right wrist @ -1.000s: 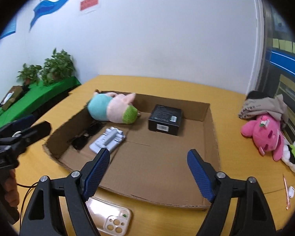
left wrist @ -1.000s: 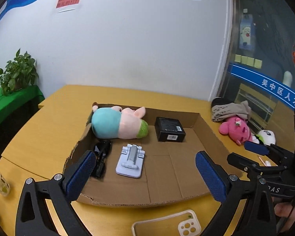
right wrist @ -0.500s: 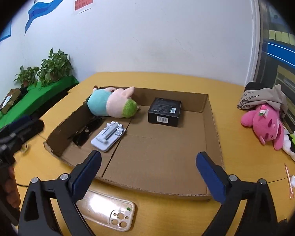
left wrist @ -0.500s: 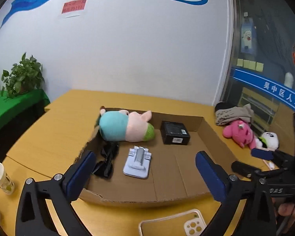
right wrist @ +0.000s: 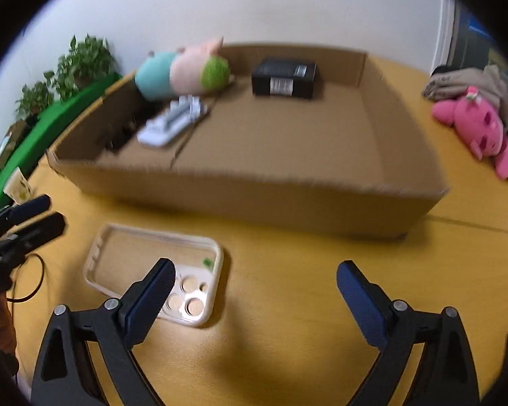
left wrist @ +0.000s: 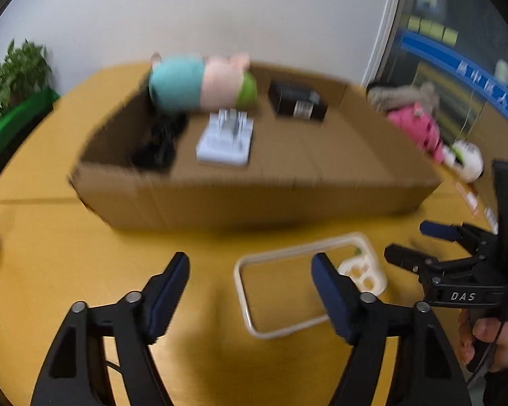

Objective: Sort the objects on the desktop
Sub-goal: 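Close the left gripper on the white rim of the phone case and lift, then carry the phone case with the left gripper over the cardboard box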

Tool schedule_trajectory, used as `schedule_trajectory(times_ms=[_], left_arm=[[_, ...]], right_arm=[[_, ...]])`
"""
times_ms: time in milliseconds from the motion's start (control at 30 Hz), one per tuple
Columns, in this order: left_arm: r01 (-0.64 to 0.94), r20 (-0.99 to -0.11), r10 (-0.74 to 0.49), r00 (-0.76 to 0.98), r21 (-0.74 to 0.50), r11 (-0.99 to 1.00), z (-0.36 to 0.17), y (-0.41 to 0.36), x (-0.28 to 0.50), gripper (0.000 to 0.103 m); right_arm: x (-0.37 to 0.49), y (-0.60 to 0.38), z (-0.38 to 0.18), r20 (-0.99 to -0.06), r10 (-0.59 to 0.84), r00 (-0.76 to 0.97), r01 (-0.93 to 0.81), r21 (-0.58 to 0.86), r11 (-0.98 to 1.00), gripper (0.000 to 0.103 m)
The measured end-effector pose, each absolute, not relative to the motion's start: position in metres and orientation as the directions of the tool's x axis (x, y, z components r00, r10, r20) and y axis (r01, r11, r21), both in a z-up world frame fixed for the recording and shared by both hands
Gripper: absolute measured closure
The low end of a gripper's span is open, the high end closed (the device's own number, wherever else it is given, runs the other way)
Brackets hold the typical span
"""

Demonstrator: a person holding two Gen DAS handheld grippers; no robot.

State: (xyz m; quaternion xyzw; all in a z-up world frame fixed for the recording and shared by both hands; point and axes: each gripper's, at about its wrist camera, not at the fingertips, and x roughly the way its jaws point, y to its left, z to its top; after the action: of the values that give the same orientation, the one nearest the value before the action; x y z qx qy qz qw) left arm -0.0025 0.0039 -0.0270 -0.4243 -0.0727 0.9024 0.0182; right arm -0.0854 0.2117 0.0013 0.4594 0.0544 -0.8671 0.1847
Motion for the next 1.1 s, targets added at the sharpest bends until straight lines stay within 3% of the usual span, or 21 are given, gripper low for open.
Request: schedule_trajectory(times_ms=[33, 133, 167, 233, 333, 400, 433, 600, 767, 1100], left_arm=[[0.038, -0.776, 0.088, -0.624, -0.142, -0.989, -0.033, 0.005, -0.005, 0.030], [0.068, -0.819, 0.075, -0.569, -0.138, -0.988, -0.050, 0.005, -0.013, 0.071], [0.075, -0.830, 0.078, -0.552, -0.143, -0.987, -0.054, 0.004, -0.015, 0.076], [0.076, -0.835, 0.086, -0.544, -0.151, -0.986, -0.060, 0.005, -0.015, 0.080], [0.051, -0.829, 0.112, -0.548, -0.167, -0.985, -0.061, 0.008, -0.013, 0.095], [0.042, -0.827, 0.112, -0.550, -0.161, -0.986, -0.062, 0.011, -0.013, 0.096], [0.040, -0.827, 0.109, -0.552, -0.156, -0.987, -0.062, 0.011, -0.013, 0.097], [0.039, -0.806, 0.110, -0.582, -0.162, -0.986, -0.051, 0.007, -0.011, 0.099], [0.001, -0.736, 0.103, -0.669, -0.139, -0.990, -0.004, 0.014, 0.006, 0.099], [-0.084, -0.518, 0.109, -0.848, -0.071, -0.994, 0.112, 0.029, -0.023, 0.099]], right_arm=[[-0.085, 0.210, -0.002, -0.820, -0.273, -0.503, 0.373, 0.080, -0.925, 0.012], [-0.084, 0.206, -0.008, -0.827, -0.258, -0.500, 0.382, 0.058, -0.922, 0.038], [-0.084, 0.205, -0.011, -0.832, -0.250, -0.495, 0.384, 0.049, -0.922, 0.050], [-0.083, 0.204, -0.017, -0.844, -0.253, -0.474, 0.390, 0.056, -0.919, 0.061], [-0.077, 0.202, -0.021, -0.841, -0.263, -0.473, 0.409, 0.055, -0.911, 0.071], [-0.075, 0.200, -0.020, -0.840, -0.288, -0.461, 0.422, 0.079, -0.903, 0.089], [-0.075, 0.200, -0.020, -0.839, -0.301, -0.453, 0.429, 0.091, -0.899, 0.093], [-0.071, 0.201, -0.014, -0.825, -0.330, -0.459, 0.439, 0.112, -0.891, 0.095], [-0.053, 0.211, 0.023, -0.759, -0.367, -0.539, 0.449, 0.110, -0.887, 0.095], [-0.059, 0.235, 0.133, -0.491, -0.384, -0.782, 0.415, 0.049, -0.908, 0.095]])
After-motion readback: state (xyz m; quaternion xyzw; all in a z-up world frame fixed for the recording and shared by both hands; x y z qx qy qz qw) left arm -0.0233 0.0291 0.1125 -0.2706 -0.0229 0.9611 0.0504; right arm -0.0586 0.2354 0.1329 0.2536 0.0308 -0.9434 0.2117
